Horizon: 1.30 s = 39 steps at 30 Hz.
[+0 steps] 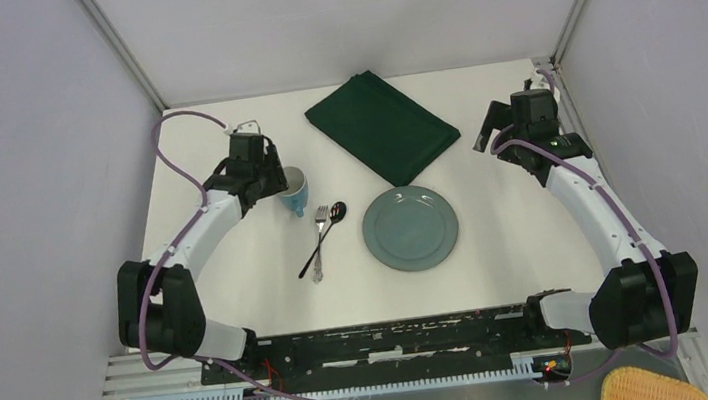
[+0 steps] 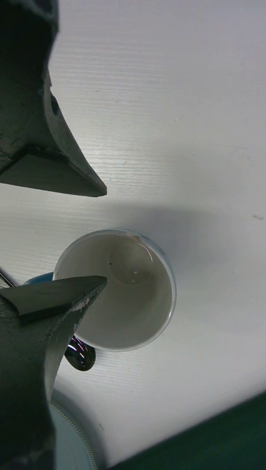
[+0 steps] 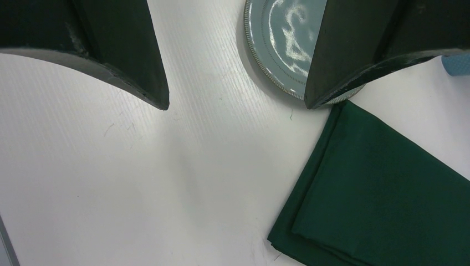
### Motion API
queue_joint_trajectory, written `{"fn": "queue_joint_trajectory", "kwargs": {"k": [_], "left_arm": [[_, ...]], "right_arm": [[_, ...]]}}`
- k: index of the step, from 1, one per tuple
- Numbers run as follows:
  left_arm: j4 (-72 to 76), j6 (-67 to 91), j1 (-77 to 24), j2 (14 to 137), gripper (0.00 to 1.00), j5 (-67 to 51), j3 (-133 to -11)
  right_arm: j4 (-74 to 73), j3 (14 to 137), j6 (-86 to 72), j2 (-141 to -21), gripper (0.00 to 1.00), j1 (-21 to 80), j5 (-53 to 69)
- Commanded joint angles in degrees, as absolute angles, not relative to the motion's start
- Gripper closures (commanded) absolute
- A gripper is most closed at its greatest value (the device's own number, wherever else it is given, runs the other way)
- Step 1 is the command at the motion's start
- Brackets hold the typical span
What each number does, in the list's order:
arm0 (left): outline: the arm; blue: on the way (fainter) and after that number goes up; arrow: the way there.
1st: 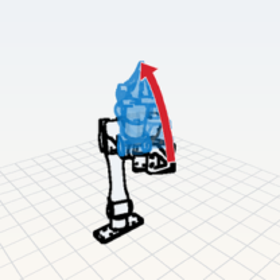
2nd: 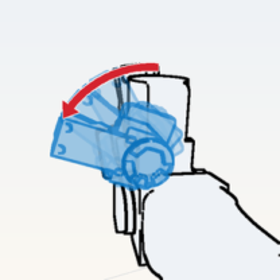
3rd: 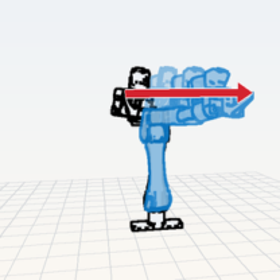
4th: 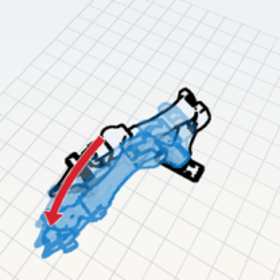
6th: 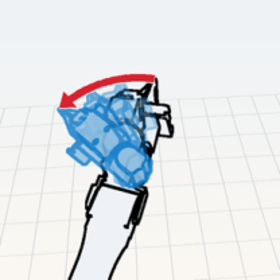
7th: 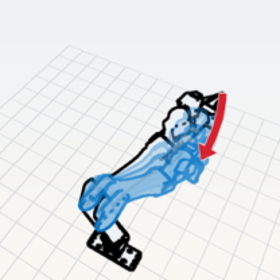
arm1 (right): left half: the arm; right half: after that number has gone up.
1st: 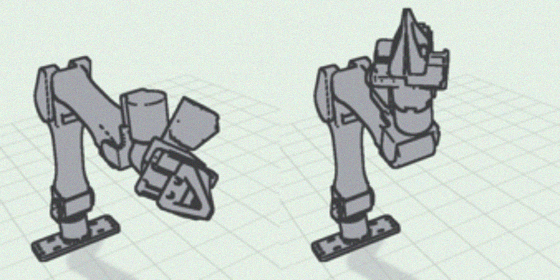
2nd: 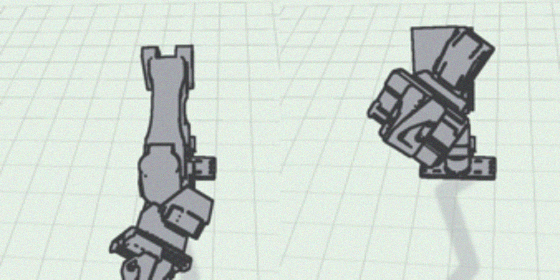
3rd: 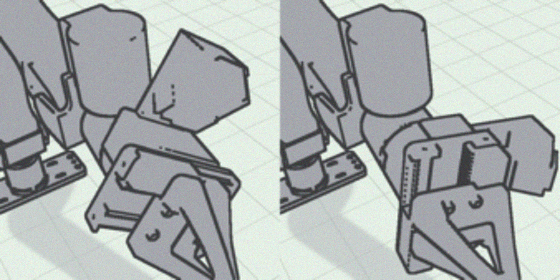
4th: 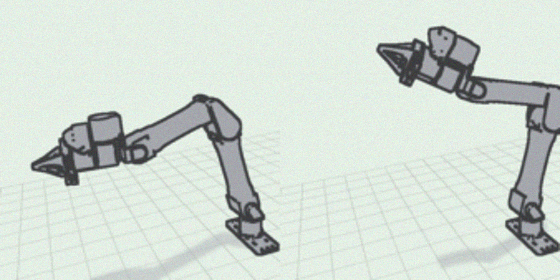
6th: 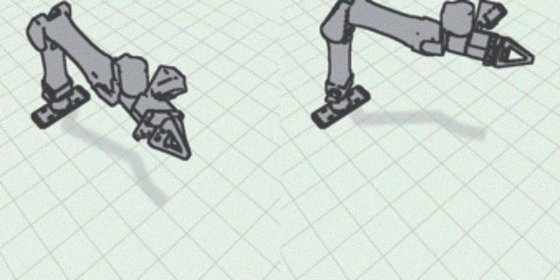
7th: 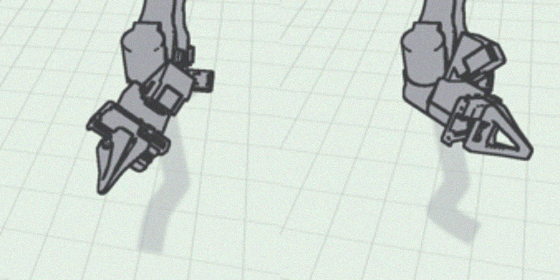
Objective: Set the dinner table for one person
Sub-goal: Pick up the cup at the center of the board.
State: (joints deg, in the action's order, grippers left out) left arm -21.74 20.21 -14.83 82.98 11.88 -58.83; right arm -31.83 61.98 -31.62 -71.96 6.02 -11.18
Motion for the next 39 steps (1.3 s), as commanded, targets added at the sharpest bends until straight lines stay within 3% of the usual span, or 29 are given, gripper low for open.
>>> {"fn": "queue_joint_trajectory", "kwargs": {"k": [1, 6, 13, 27, 34, 39], "left_arm": [[-18.5, 22.0, -14.8, 83.4, 0.39, 10.8, -58.4], [-17.8, 22.1, -15.1, 84.6, 0.48, 10.7, -58.0], [-17.0, 22.4, -15.5, 86.3, 0.52, 10.8, -57.5], [-17.3, 22.4, -16.6, 89.6, 0.79, 11.7, -60.2], [-18.6, 22.2, -17.3, 91.0, 0.98, 13.0, -62.1], [-20.4, 22.5, -17.4, 91.1, 0.98, 14.3, -64.6]], "right_arm": [[-30.3, 63.1, -31.1, -71.2, 0.02, 6.6, -12.7], [-30.3, 63.1, -30.9, -71.1, 0.02, 6.7, -12.8], [-30.0, 62.8, -30.6, -71.0, 0.02, 6.8, -13.0], [-29.6, 62.7, -30.3, -71.1, 0.02, 6.8, -13.1], [-29.5, 62.7, -30.6, -71.5, 0.02, 6.8, -12.9], [-29.1, 62.2, -30.8, -71.6, 0.02, 6.8, -12.7]]}}
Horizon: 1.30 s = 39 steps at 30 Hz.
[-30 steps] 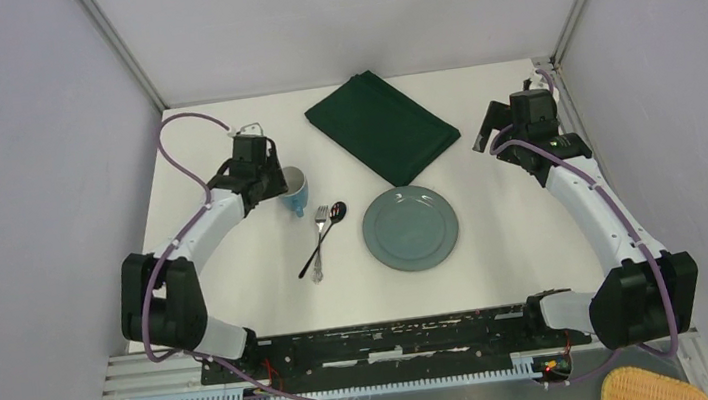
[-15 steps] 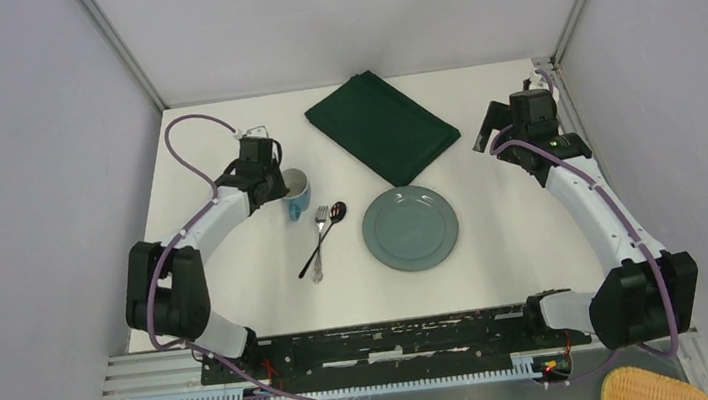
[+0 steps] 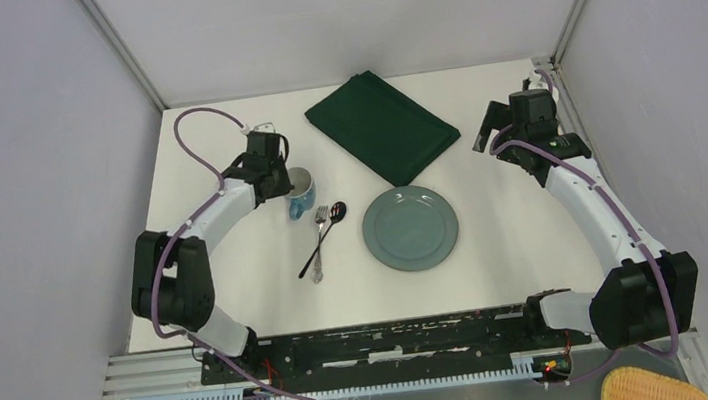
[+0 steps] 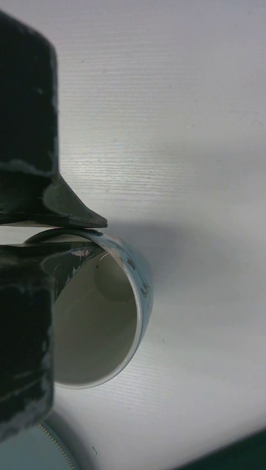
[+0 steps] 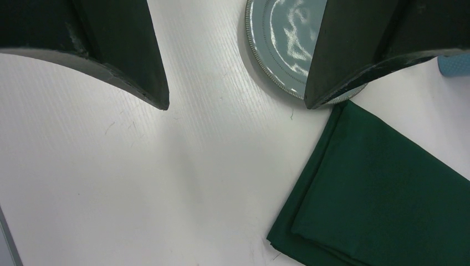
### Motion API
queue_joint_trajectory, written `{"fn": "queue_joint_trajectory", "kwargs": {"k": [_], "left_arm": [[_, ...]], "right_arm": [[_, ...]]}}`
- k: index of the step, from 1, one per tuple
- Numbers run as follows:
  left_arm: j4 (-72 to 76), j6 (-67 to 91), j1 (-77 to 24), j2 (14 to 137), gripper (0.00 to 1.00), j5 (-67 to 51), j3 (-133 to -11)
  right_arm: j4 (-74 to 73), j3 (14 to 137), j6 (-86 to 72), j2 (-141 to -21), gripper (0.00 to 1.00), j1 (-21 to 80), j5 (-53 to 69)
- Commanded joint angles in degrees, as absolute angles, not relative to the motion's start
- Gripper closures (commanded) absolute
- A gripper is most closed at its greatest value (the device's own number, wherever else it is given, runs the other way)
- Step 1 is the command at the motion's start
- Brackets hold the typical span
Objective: Set the dinner table for one person
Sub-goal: Pick up the cup at the center of the board.
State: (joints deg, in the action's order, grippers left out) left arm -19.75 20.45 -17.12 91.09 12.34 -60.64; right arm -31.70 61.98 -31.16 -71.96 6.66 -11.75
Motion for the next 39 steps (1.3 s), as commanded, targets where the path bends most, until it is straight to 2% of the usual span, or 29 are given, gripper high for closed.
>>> {"fn": "queue_joint_trajectory", "kwargs": {"k": [1, 11, 25, 33, 39], "left_arm": [[-21.2, 22.6, -17.4, 91.2, 0.98, 15.0, -65.4], [-27.6, 24.2, -16.7, 92.5, 0.98, 21.7, -73.9], [-29.5, 25.7, -2.1, 97.0, 0.98, 16.1, -81.3], [-30.2, 25.7, -0.2, 102.4, 0.98, 21.4, -88.1], [-30.5, 26.5, 5.2, 105.9, 0.98, 21.8, -90.7]], "right_arm": [[-29.1, 62.2, -30.8, -71.7, 0.02, 6.8, -12.6], [-28.6, 61.7, -31.0, -72.2, 0.02, 6.9, -12.4], [-27.0, 59.9, -31.7, -72.4, 0.02, 7.1, -10.3], [-24.5, 57.6, -33.1, -73.0, 0.02, 7.6, -9.0], [-23.5, 56.3, -32.7, -73.2, 0.02, 7.6, -8.5]]}}
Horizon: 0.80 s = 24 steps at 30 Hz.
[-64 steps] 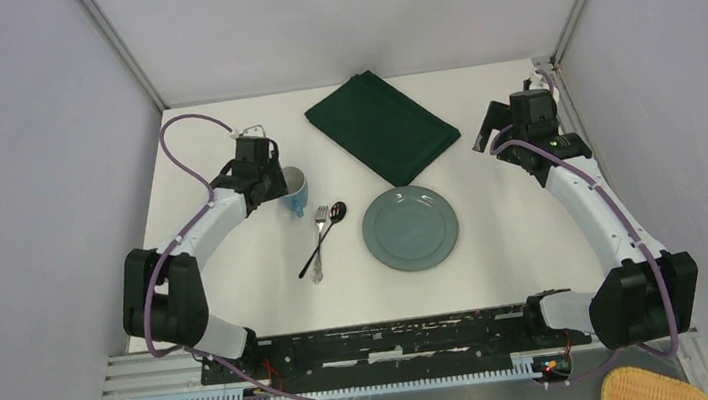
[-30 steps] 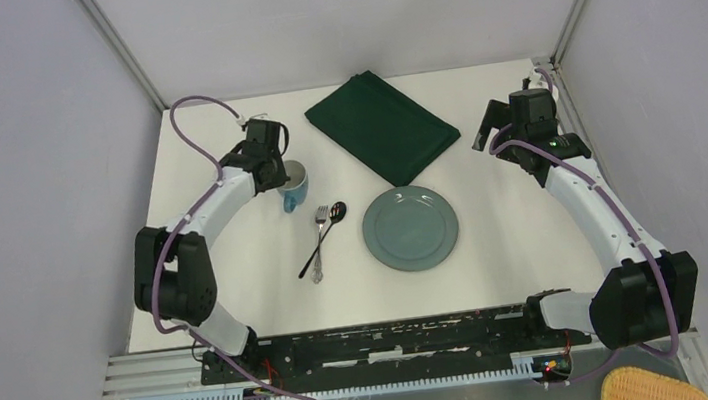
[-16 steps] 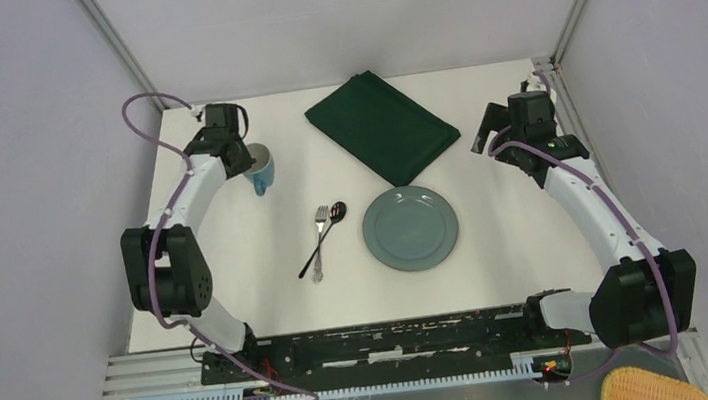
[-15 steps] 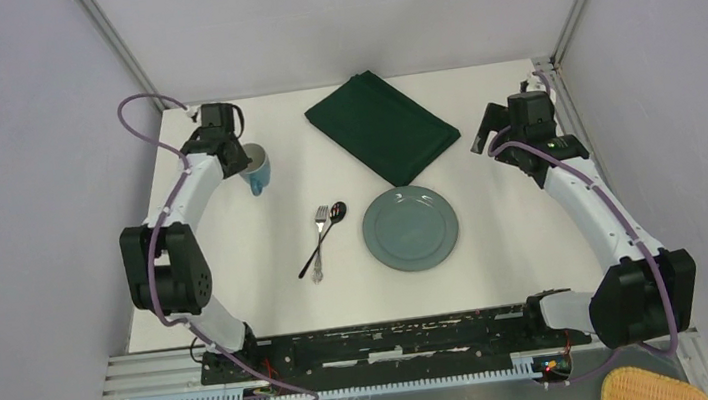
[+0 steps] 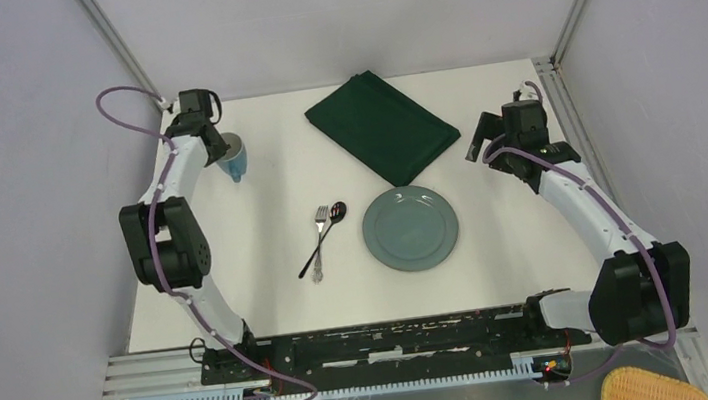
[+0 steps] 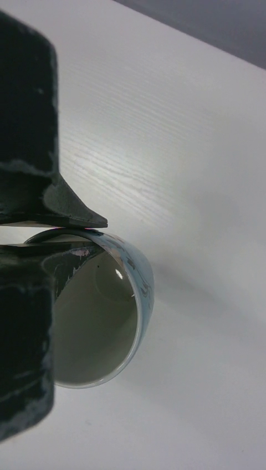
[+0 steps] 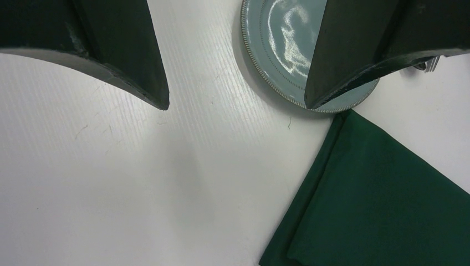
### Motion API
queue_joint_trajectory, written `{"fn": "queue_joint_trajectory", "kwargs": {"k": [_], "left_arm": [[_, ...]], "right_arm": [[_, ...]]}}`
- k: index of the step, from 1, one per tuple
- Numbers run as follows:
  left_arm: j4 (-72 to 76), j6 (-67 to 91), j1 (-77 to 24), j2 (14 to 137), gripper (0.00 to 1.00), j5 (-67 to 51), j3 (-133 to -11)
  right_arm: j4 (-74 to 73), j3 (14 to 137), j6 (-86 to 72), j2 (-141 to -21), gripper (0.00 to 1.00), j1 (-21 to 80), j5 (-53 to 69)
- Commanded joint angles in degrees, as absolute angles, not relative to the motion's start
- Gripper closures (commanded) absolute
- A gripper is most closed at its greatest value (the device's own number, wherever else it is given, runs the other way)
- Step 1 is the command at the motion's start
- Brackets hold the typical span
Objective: Set the dinner table for one person
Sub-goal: Pick up the cup at the center of the board, then place the cup at the center of the board.
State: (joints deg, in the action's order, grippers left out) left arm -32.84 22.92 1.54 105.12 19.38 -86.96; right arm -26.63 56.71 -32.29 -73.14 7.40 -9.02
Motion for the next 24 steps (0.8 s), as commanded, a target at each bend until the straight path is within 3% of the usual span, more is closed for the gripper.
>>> {"fn": "queue_joint_trajectory", "kwargs": {"k": [1, 24], "left_arm": [[-30.2, 26.4, 5.8, 106.4, 0.98, 21.9, -90.7], [-29.9, 27.9, 15.3, 113.1, 0.98, 22.0, -96.9]], "right_arm": [[-23.4, 56.4, -32.6, -73.4, 0.02, 7.6, -8.4], [-22.7, 56.3, -32.2, -76.0, 0.02, 8.0, -8.0]]}}
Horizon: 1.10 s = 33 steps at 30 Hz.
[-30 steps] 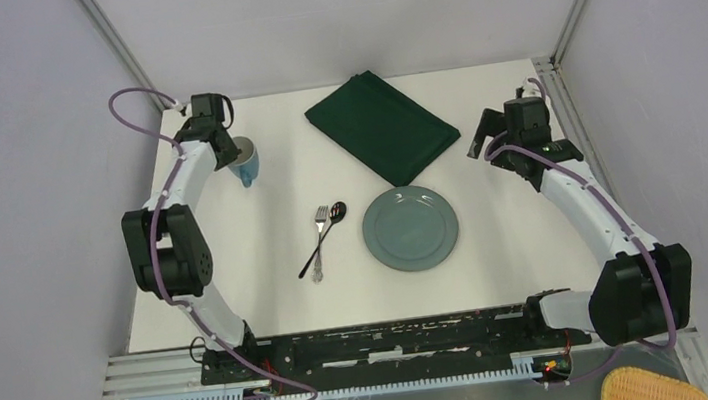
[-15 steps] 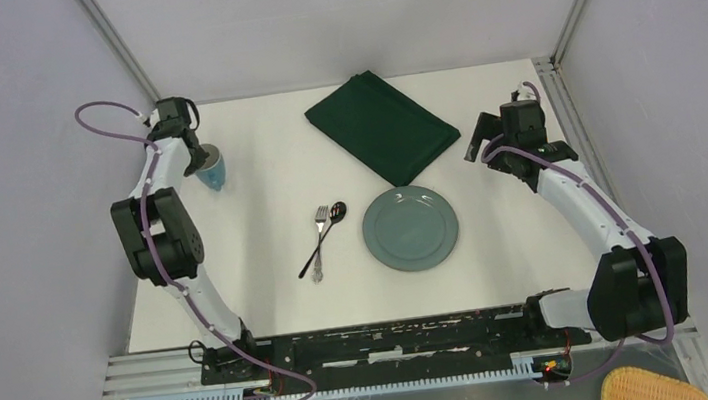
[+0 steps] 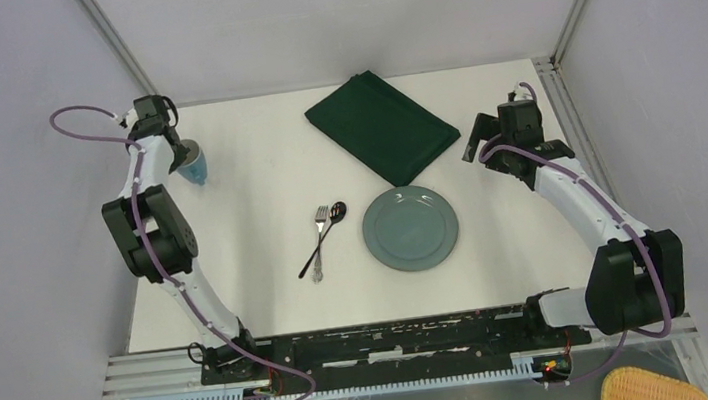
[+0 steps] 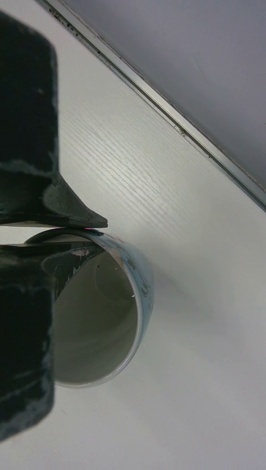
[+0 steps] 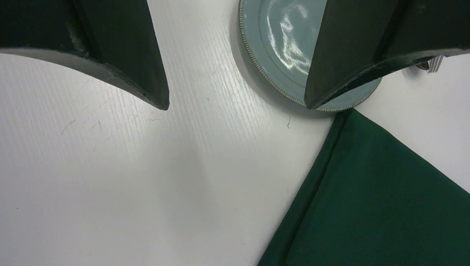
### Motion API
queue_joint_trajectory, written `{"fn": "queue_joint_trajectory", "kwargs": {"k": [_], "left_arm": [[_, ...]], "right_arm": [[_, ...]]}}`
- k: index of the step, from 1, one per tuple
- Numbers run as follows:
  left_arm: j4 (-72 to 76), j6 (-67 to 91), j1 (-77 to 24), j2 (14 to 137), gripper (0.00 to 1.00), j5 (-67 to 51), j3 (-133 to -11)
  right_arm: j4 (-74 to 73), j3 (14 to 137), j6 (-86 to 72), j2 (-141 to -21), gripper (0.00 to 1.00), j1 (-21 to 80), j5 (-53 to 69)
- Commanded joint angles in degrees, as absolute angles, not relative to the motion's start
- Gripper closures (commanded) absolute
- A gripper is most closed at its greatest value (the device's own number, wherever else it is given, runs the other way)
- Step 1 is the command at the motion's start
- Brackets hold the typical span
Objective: Set the dinner table for one person
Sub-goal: Place the cup at the center of the board.
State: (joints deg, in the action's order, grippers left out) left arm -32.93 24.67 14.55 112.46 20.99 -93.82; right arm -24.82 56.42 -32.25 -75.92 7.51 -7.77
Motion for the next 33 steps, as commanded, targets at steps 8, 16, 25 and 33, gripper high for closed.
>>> {"fn": "queue_joint_trajectory", "kwargs": {"k": [8, 16, 25, 33], "left_arm": [[-28.9, 28.3, 16.5, 115.0, 0.98, 21.4, -97.8], [-29.2, 28.7, 17.4, 116.5, 0.98, 22.6, -99.6], [-29.3, 29.8, 19.6, 117.2, 0.98, 21.3, -99.6], [-29.3, 30.2, 19.7, 117.1, 0.92, 20.9, -99.7]], "right_arm": [[-23.0, 56.1, -32.0, -76.0, 0.02, 8.3, -8.2], [-23.1, 56.3, -31.7, -76.6, 0.02, 9.0, -8.7], [-22.9, 56.8, -31.7, -77.8, 0.02, 9.4, -8.8], [-22.5, 56.7, -31.8, -78.5, 0.02, 9.6, -8.8]]}}
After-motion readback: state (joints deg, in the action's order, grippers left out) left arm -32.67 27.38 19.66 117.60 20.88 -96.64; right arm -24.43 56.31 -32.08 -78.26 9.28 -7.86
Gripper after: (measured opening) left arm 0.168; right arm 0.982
